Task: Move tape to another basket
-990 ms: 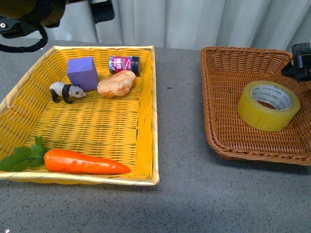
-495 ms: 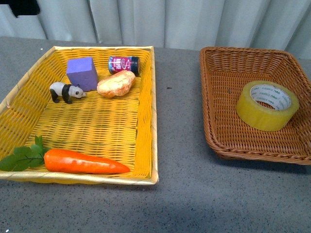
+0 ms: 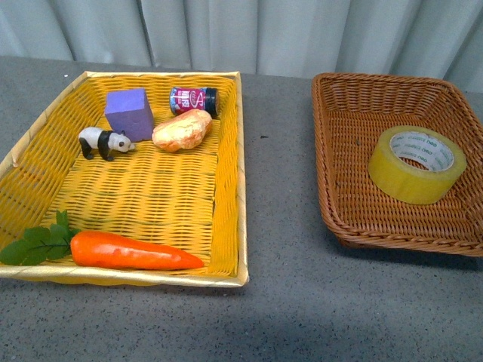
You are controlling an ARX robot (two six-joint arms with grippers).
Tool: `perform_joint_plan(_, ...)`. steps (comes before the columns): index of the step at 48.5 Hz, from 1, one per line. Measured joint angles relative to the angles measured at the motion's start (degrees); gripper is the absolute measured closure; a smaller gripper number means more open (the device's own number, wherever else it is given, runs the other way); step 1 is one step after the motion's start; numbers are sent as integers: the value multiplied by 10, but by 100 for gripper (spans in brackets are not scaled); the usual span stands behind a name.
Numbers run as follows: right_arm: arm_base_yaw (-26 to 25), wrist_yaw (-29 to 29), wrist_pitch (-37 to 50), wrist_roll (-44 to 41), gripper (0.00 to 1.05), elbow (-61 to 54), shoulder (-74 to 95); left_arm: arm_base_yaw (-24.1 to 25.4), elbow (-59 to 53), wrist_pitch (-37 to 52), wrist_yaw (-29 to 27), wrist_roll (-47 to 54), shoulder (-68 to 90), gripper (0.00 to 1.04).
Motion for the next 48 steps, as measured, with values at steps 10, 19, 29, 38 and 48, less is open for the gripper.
perform_joint_plan(10,0,-1,-44,1,104,-48,-90,39,-46,-47,35,1,-92,101)
perform_joint_plan(19,0,-1,-106,1,104,-80,-183,39,-77,-111,38,1,-185,101)
perform_joint_plan(29,0,-1,-170,2,104,-99,-268,39,-94,-177,38,1,-270,101)
perform_joint_plan(38,0,-1,-232,2,104,-111,-341,39,-102,-238,38,1,-342,101)
perform_joint_plan(48,0,-1,-306,2,104,-116,-425,39,-102,-311,38,1,-425,101)
